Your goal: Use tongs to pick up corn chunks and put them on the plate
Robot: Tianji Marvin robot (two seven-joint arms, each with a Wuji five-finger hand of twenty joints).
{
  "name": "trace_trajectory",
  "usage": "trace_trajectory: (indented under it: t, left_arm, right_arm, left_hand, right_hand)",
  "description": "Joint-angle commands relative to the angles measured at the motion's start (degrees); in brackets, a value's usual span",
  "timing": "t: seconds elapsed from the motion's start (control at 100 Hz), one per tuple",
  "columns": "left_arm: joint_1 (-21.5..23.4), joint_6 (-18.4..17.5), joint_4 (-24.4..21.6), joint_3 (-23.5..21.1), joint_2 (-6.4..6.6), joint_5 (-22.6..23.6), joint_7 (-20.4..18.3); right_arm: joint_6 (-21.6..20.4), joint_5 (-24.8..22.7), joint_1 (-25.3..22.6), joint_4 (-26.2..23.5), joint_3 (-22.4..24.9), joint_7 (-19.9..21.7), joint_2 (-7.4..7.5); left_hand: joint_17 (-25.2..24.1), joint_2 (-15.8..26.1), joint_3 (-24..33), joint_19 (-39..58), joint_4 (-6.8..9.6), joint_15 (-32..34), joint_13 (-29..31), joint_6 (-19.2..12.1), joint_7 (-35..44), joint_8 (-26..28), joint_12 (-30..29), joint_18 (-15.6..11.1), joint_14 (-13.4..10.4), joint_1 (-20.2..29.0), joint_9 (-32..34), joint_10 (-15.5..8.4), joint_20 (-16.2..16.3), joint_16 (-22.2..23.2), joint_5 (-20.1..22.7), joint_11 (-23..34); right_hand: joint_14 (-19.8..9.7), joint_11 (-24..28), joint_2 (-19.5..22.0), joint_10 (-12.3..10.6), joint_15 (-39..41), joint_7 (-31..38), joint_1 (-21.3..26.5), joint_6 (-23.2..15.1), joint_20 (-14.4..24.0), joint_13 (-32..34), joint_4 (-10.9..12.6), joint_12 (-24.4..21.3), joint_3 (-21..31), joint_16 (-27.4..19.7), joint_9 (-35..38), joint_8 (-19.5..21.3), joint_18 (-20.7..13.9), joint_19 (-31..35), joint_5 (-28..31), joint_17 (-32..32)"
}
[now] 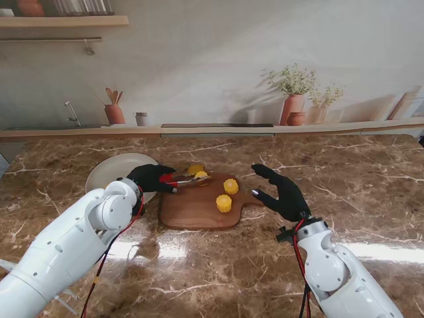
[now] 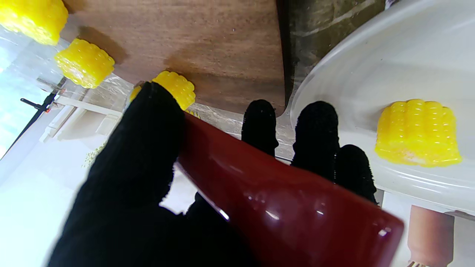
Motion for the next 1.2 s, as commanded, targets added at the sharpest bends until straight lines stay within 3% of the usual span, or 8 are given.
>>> trace_trajectory:
  t: [0.0,0.35,0.38,0.41,0.43,0.5,0.83,1.19]
  left_arm:
    - [-0.5,0.58,0.72,0.78,-0.04,0.28,-0.12]
    - [-1.66,1.42,2.31,2.7,-0.25,0.03,-0.07]
    - [-1.62,1.36,2.32,2.65,-0.26,0.03,-0.02]
    - [-1.55,1.24,2.35,2.56,-0.28,-0.02,0.13]
    - [-1.47,1.15,2.34,2.47,-0.31,-0.03,0.28]
    - [-1.05,0.78,2.16,1.95,-0.39,-0.33,0.71]
    - [2.58,0.04,-1.46,-3.2,-0.74,-2.63,2.4]
    - [11.99,4.59,-10.3,-16.88,-0.3,0.81,5.16]
  right_arm:
    - [0.0,0.3,-0.43,0.15,0.07,0.73,-0.15]
    - [-0.08,0.48,-0.44,0.2,0.12,0.78,-0.16]
    - [-0.08,0.49,-0.45,0.19,0.13,0.83,-0.15]
    - [-0.08,0.49,-0.45,0.18,0.13,0.86,-0.14]
    - [-0.1,0.49,-0.45,0.18,0.13,0.85,-0.15]
    - [-0.16,0.51,-0.42,0.22,0.08,0.8,-0.16]
    - [-0.19,0.46,-0.34,0.25,-0.01,0.77,-0.16]
    - [-0.28,0.38,-0.16,0.29,-0.54,0.95,-0.12]
  left_hand:
    - [0.32,4.37,10.32,2.86,1.92,2.81,2.57,-3.1,-0.76,-0.91,-0.38,0.45,0.48,2.94,3.75,-8.26,1.04,0.19,-0.3,5.25]
    - [-0.68,9.96,7.43,2.78,2.23,4.11,1.87,-9.5,9.77,5.11,1.41,1.1,1.26,5.89,2.96,-7.1,1.57,1.99,4.43,6.89]
    - [-0.83,11.03,0.2,2.64,2.82,4.13,1.79,-9.79,12.98,6.32,1.48,1.11,1.23,10.66,2.8,-7.14,1.79,2.64,6.98,7.3]
    - [-0.98,11.24,-2.09,2.6,2.67,4.34,1.63,-9.94,15.57,7.71,1.68,1.08,1.26,12.55,2.69,-7.27,1.86,2.92,9.08,7.66]
    - [-1.07,12.61,-8.18,2.56,3.8,4.44,1.54,-9.83,19.37,6.86,0.18,1.15,1.32,16.22,2.28,-5.76,2.16,3.43,9.74,8.58]
    - [-1.51,14.34,-14.65,2.35,5.21,4.84,1.26,-9.08,26.15,6.74,0.99,1.3,1.73,20.46,2.25,-5.94,2.47,4.2,10.97,8.69]
    - [-2.71,14.43,-15.41,1.36,5.41,4.61,0.21,-5.67,29.23,7.85,2.91,1.12,2.64,22.35,1.81,-5.91,2.38,4.63,11.41,9.04]
    - [-2.72,14.45,-15.83,1.25,5.48,4.56,0.11,-5.23,29.45,7.42,3.51,1.14,2.81,22.76,1.93,-5.79,2.53,4.86,11.7,8.97]
  right_hand:
    - [0.03,0.21,0.89,-1.48,0.43,-0.71,0.93,-1.74,1.42,1.5,-1.53,1.08,-0.58,1.14,0.55,0.25,0.12,1.24,0.28,0.14]
    - [0.02,0.31,1.0,-1.5,0.52,-0.73,0.96,-1.75,1.42,1.76,-1.52,1.25,-0.6,1.23,0.83,0.21,0.15,1.31,0.23,0.2]
    - [0.05,0.31,0.98,-1.58,0.55,-0.73,0.95,-1.77,1.42,1.82,-1.52,1.27,-0.61,1.24,0.82,0.2,0.1,1.31,0.24,0.2]
    - [0.05,0.32,1.01,-1.55,0.54,-0.72,0.97,-1.78,1.43,1.81,-1.51,1.28,-0.6,1.25,0.83,0.21,0.09,1.36,0.25,0.32]
    - [0.11,0.33,1.0,-1.52,0.54,-0.72,0.99,-1.78,1.44,1.8,-1.51,1.29,-0.6,1.25,0.86,0.2,0.09,1.39,0.25,0.37]
    - [0.03,0.31,1.01,-1.54,0.57,-0.74,0.98,-1.78,1.46,1.89,-1.51,1.31,-0.61,1.27,0.82,0.19,0.08,1.45,0.2,0.42]
    - [0.09,0.3,1.02,-1.56,0.55,-0.73,0.98,-1.78,1.45,1.91,-1.51,1.4,-0.61,1.31,0.87,0.17,0.07,1.55,0.22,0.47]
    - [0.09,0.28,1.06,-1.53,0.56,-0.77,0.99,-1.85,1.43,1.95,-1.5,1.44,-0.62,1.34,0.87,0.14,0.06,1.61,0.15,0.52]
